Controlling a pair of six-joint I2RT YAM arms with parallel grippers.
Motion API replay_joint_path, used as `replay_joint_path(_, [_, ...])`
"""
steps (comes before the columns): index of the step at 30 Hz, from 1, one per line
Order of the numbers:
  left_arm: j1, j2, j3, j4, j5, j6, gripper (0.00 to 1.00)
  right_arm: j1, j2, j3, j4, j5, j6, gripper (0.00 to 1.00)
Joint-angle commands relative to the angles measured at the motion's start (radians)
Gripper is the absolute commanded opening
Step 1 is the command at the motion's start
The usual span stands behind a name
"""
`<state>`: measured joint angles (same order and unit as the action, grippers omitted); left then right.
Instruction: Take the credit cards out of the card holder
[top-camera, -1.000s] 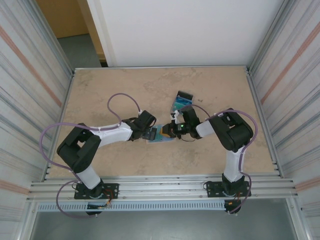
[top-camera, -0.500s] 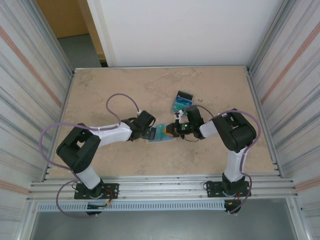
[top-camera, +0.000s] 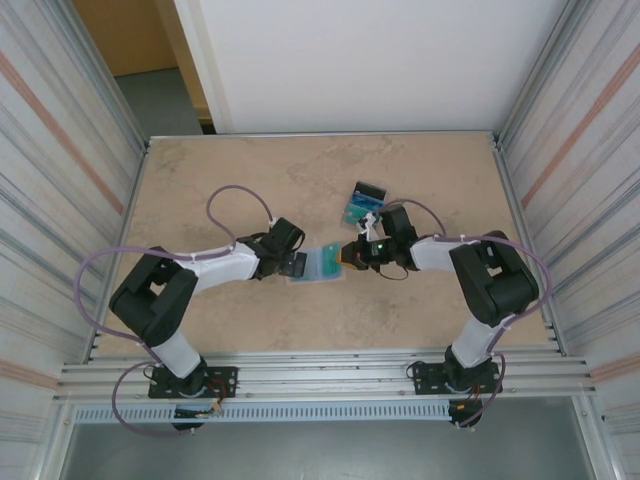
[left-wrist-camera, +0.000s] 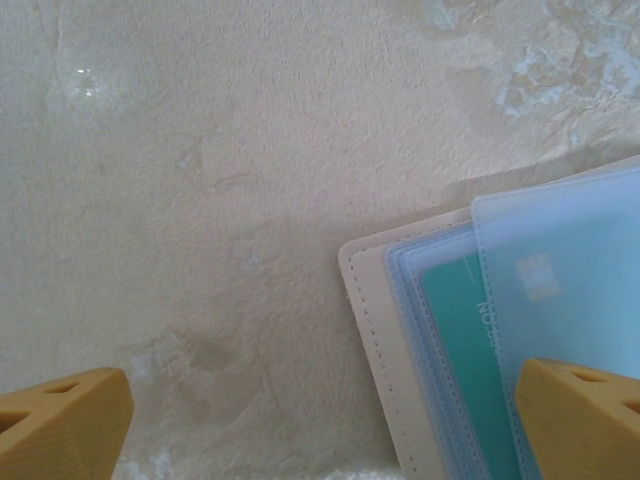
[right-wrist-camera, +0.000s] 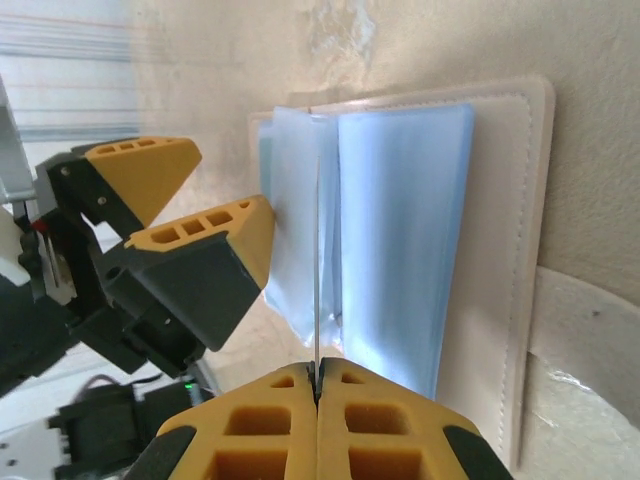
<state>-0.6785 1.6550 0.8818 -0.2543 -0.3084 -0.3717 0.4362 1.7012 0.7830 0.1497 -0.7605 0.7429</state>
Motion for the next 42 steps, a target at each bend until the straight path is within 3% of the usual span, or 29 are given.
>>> replay_joint_path(1, [0.015,-0.021,0.02,-0.044,-0.029,0.079,0.99,-0.003,-0.081,0.083,-0.281,0.101,-0.177,0.01])
replay_joint_path(9, [0.023,-0.07,0.059,-0.038,-0.011,0.109,0.99,-0.014,-0.15,0.304,-0.608,0.334,-0.429,0.0])
replay_joint_path(15, [0.023,-0.188,0.029,-0.031,0.0,0.072,0.99,-0.028,-0.112,0.461,-0.728,0.447,-0.603,0.0])
replay_joint_path(29, [0.049,-0.515,-0.151,-0.031,-0.012,-0.039,0.99,-0.074,-0.023,0.622,-0.82,0.541,-0.878,0.0])
replay_joint_path(42, [0.079,-0.68,-0.252,-0.046,-0.015,-0.068,0.99,-0.09,-0.001,0.669,-0.866,0.537,-1.059,0.0])
